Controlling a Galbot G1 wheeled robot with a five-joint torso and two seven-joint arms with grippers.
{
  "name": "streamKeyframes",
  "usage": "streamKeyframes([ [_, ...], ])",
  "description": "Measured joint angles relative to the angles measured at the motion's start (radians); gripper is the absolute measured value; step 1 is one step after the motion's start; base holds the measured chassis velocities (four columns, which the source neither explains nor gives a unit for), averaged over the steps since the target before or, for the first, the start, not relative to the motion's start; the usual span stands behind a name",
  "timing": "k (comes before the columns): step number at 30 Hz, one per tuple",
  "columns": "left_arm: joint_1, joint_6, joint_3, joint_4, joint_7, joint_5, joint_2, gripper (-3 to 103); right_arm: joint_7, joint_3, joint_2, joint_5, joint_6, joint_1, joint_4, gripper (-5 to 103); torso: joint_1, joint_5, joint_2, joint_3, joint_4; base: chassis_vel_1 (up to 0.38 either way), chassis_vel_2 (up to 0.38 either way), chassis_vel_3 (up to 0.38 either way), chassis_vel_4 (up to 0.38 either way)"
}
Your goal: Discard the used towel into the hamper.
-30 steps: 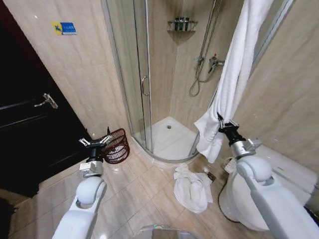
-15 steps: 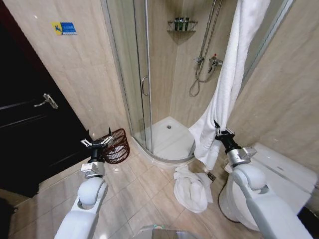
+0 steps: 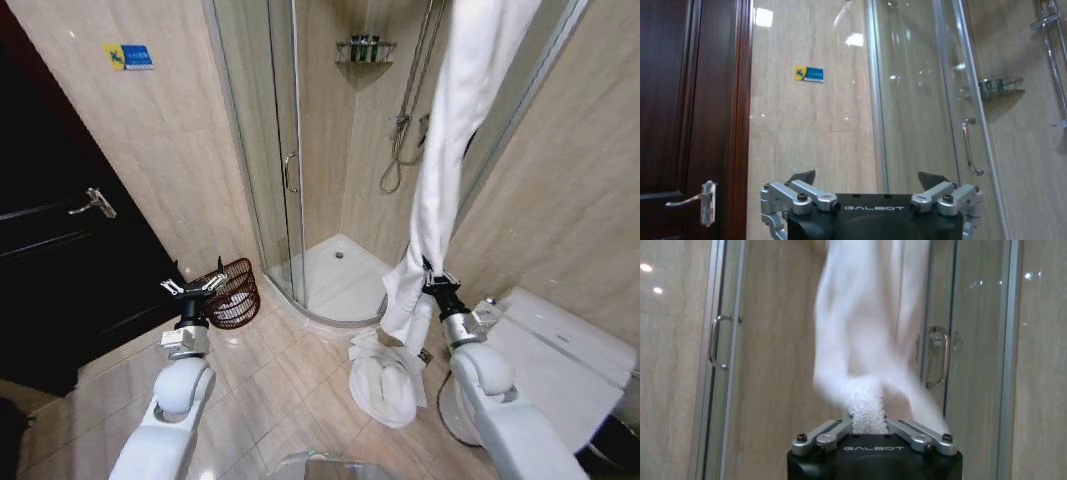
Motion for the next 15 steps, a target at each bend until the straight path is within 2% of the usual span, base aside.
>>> streamKeyframes([
  [15,-0.010,-0.005,-0.013,0.023,0.002,-0.009,0.005,100,-0.011,-0.010,0.022,-0.035,0.020,-0.009,-0.013,4,0.000,-0.0002,0.000,0.000,0.0000,0.000,0.000,0.000,0.000],
])
